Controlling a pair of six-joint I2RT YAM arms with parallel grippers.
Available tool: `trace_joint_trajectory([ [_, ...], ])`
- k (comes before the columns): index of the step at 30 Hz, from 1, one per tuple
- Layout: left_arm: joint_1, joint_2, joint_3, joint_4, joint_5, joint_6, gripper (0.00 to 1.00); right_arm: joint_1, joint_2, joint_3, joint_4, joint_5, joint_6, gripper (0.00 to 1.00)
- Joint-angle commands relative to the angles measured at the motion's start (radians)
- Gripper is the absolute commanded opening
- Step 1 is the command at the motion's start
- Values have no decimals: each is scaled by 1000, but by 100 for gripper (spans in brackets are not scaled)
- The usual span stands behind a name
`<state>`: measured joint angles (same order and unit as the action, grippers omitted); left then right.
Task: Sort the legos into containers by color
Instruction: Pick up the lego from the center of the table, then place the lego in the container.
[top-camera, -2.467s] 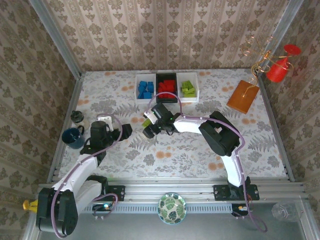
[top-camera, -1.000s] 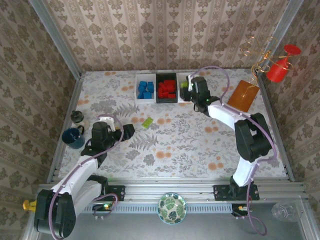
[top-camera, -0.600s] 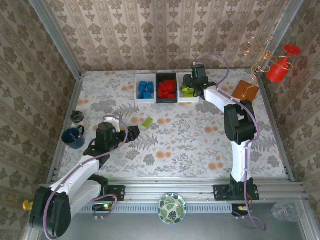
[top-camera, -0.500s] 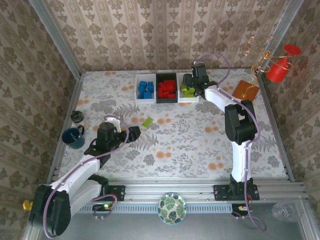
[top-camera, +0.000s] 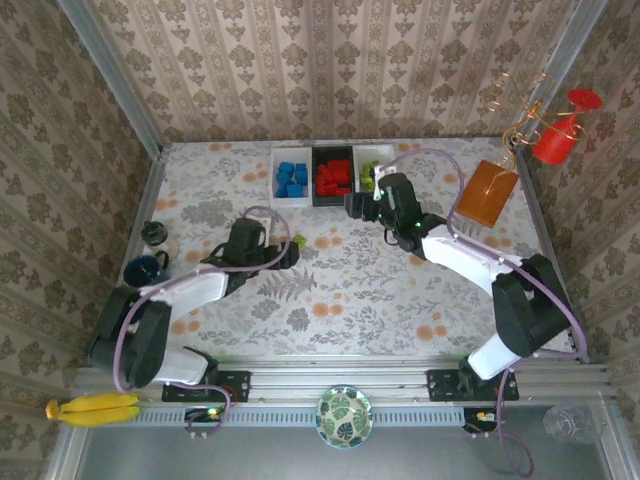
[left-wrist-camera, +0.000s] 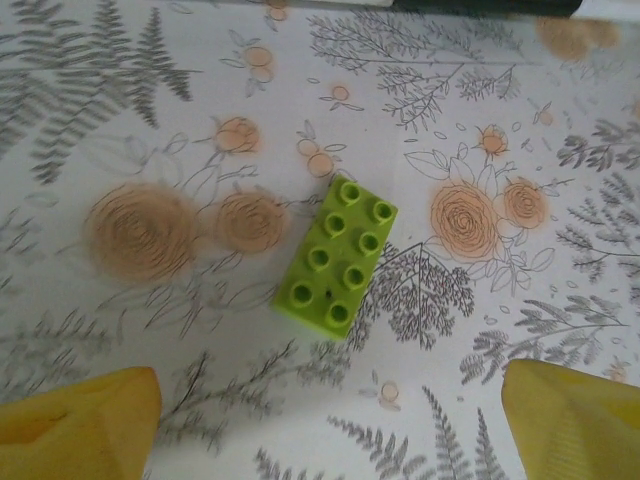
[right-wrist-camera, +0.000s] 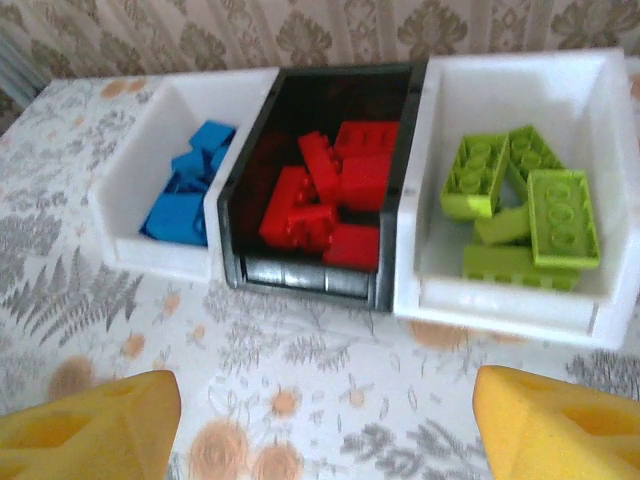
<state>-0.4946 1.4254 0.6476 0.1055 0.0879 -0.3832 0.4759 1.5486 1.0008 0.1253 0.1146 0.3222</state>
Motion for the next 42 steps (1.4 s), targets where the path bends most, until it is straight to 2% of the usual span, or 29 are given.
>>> trace_joint_trajectory([
  [1, -26, 107, 98, -77, -76, 105, 88, -16, -63, -71, 19, 0, 31, 79],
  [8, -59, 334, 282, -146, -142, 180, 81, -14, -133, -188, 62, -33, 68, 80],
  [14, -71, 425, 355, -184, -179, 216, 69, -16, -136, -232, 71, -38, 75, 80],
  [28, -140, 403, 286, -106, -221, 186, 34, -17, -152, -256, 70, -14, 83, 81],
  [36, -159, 326, 368, 19, -100, 138, 30, -26, -317, -306, -27, 45, 67, 83],
  [42, -187, 393, 557, 43, -76, 166, 30, -69, -436, -361, -102, 70, 30, 84],
])
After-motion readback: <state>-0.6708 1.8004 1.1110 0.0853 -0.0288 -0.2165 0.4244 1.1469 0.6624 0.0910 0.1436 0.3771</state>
